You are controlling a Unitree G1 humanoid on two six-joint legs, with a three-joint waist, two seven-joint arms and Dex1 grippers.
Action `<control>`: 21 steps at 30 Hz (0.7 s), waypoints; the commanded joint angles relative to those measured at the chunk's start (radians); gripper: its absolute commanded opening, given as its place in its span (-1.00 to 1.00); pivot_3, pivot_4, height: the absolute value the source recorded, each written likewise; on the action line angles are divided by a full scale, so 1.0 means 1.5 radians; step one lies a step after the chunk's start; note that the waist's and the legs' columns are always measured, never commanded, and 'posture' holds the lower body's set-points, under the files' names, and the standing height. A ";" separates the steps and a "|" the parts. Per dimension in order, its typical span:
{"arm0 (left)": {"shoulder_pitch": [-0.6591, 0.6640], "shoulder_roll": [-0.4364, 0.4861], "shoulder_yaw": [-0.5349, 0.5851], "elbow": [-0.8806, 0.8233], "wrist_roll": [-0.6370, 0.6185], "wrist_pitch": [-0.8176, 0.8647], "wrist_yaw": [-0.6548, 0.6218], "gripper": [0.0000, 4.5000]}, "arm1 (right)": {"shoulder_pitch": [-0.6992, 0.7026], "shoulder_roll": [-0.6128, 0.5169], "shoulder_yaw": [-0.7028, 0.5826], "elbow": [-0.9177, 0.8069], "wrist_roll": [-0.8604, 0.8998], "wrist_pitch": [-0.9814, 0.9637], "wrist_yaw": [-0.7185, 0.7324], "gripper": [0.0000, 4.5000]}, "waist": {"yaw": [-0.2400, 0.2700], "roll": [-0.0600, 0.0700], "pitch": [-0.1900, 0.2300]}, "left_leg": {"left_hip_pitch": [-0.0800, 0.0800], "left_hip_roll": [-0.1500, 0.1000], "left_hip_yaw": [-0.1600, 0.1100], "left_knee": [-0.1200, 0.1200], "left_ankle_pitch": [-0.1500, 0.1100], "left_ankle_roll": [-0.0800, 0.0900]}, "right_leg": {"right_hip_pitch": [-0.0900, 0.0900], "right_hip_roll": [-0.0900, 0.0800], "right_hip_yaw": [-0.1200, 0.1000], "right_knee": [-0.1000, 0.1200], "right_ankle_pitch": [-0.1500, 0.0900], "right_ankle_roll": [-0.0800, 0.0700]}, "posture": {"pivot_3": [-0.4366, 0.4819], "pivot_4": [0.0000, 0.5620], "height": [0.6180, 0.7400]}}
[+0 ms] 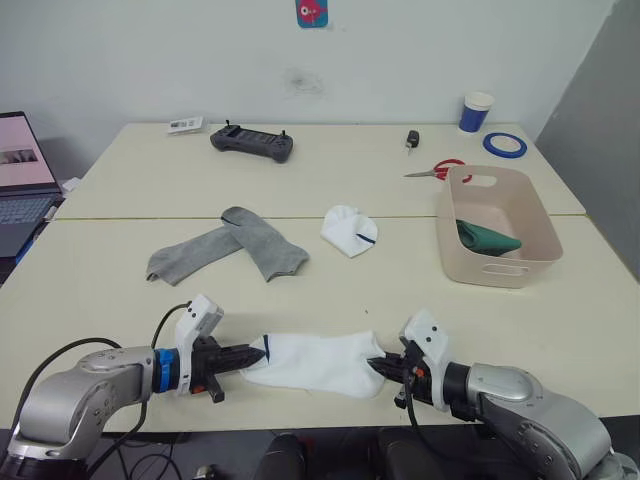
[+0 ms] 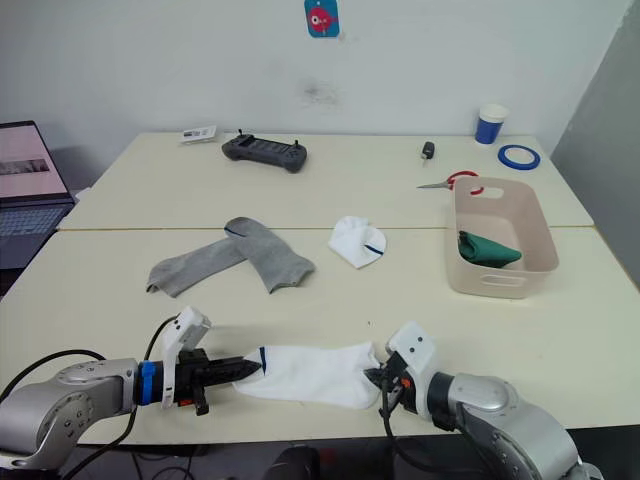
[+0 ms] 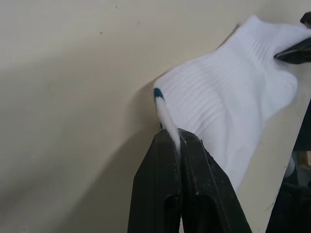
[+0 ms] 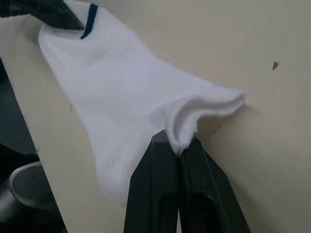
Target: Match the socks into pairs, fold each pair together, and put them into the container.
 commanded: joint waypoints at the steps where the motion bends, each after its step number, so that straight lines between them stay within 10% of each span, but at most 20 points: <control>1: 0.006 0.002 0.006 -0.016 0.002 -0.014 0.008 -1.00 | -0.013 -0.002 -0.004 -0.001 -0.005 -0.009 -0.008 -0.99 | 0.000 0.000 0.000 | 0.000 0.000 0.000 0.000 0.000 0.000 | 0.000 0.000 0.000 0.000 0.000 0.000 | -0.05 -0.47 1.00; 7: 0.015 -0.002 0.015 -0.026 -0.009 -0.019 0.017 -0.71 | -0.022 -0.022 -0.005 -0.001 0.001 0.012 0.000 -0.67 | 0.000 0.000 0.000 | 0.000 0.000 0.000 0.000 0.000 0.000 | 0.000 0.000 0.000 0.000 0.000 0.000 | -0.05 -0.47 1.00; 17: 0.069 0.040 0.113 -0.006 -0.012 -0.062 -0.006 0.65 | -0.059 -0.098 -0.119 -0.027 0.077 0.037 0.057 0.91 | -0.001 0.000 0.000 | 0.001 0.000 0.000 0.000 0.000 0.000 | 0.000 0.000 0.000 0.000 0.000 0.000 | -0.05 -0.47 1.00; 21: 0.001 0.045 0.141 0.018 -0.030 -0.069 -0.001 0.99 | -0.121 -0.089 -0.142 0.008 0.089 0.010 0.066 1.00 | 0.001 0.000 0.000 | 0.000 0.000 0.000 0.000 0.000 0.000 | 0.000 0.000 -0.001 0.000 0.000 0.000 | -0.05 -0.47 1.00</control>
